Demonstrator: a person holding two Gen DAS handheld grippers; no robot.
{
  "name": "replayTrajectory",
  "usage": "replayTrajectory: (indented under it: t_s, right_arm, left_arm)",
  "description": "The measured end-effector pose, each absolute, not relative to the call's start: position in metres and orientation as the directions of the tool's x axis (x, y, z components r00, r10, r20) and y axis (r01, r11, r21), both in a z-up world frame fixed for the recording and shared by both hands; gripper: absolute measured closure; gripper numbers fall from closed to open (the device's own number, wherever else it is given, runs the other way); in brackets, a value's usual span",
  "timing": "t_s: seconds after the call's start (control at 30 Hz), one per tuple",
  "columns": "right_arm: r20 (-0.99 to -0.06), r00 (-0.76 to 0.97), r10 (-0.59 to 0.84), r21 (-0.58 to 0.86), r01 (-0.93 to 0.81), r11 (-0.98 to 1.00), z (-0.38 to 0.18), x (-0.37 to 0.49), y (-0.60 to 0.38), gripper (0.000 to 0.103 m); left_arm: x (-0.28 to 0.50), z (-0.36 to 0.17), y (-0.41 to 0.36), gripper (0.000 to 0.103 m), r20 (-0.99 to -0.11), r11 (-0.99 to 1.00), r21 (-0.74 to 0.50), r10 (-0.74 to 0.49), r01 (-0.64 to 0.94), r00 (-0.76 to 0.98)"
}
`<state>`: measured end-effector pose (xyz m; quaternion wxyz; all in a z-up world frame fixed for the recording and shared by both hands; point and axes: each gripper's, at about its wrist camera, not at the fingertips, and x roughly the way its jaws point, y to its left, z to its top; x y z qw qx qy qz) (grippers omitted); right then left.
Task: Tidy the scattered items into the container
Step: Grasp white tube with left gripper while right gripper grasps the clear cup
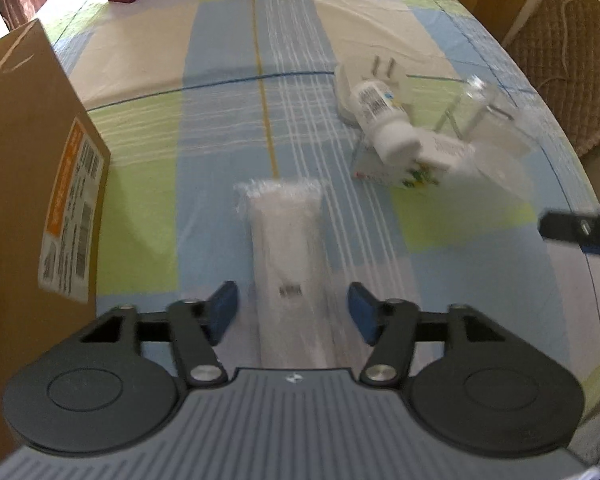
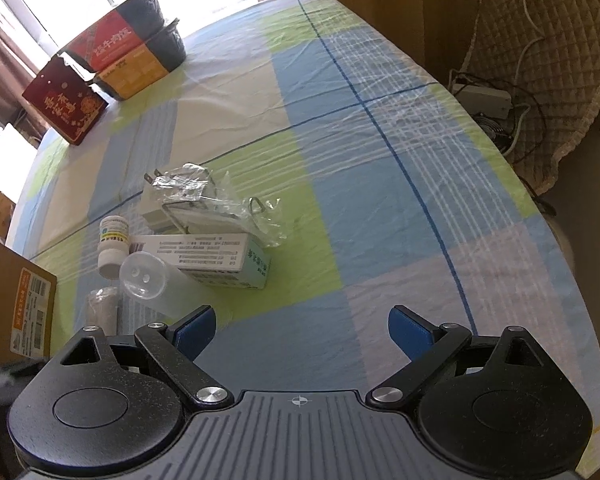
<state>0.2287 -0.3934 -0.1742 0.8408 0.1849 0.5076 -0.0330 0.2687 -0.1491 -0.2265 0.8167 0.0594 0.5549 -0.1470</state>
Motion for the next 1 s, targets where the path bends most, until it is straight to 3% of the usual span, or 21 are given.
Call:
replayTrajectory:
  t_s: [0.03, 0.13, 0.37, 0.57, 0.67, 0.97, 1.0]
  right_arm:
    - [-0.864, 0.485, 0.133, 0.278, 0.24, 0.93, -0.174, 0.229, -0.393, 0.005]
    - [-0.855, 0.5, 0.136, 0.28, 0.225, 0.933, -0.172, 0.229, -0.391, 0.005]
    - [-0.749, 0.625, 0.218, 0.309, 0.039, 0.95, -0.151, 0.222, -0.373, 0.005]
    - [-0.73, 0.631, 0.264, 0.183, -0.192, 0.964, -0.144, 0.226, -0.335, 0.006]
    - [-0.736, 0.619, 0.276, 0.134, -0.266, 0.955, -0.148, 0.232, -0.323, 0.036]
    - [-0.748, 0.62, 0.236, 0.005, -0.35, 0.937, -0.163, 0.241, -0.301, 0.036]
    - [-0.753, 0.617, 0.227, -0.013, -0.359, 0.933, -0.166, 0.24, -0.299, 0.044]
  left_arm:
    - [0.272, -0.226, -0.151, 0.046, -0.92, 0.948, -0.055, -0.17, 0.314, 0.353]
    - [0.28, -0.226, -0.159, 0.068, -0.907, 0.942, -0.021, -0.159, 0.336, 0.389]
    - [0.26, -0.216, -0.148, 0.069, -0.91, 0.94, -0.065, -0.193, 0.334, 0.366]
    - [0.242, -0.181, -0.139, 0.07, -0.884, 0.94, -0.093, -0.229, 0.327, 0.407]
    - [0.24, -0.164, -0.135, 0.07, -0.868, 0.939, -0.099, -0.243, 0.33, 0.432]
    - [0.243, -0.137, -0.123, 0.07, -0.839, 0.939, -0.09, -0.251, 0.332, 0.483]
    - [0.242, -0.136, -0.123, 0.07, -0.837, 0.938, -0.09, -0.253, 0.334, 0.485]
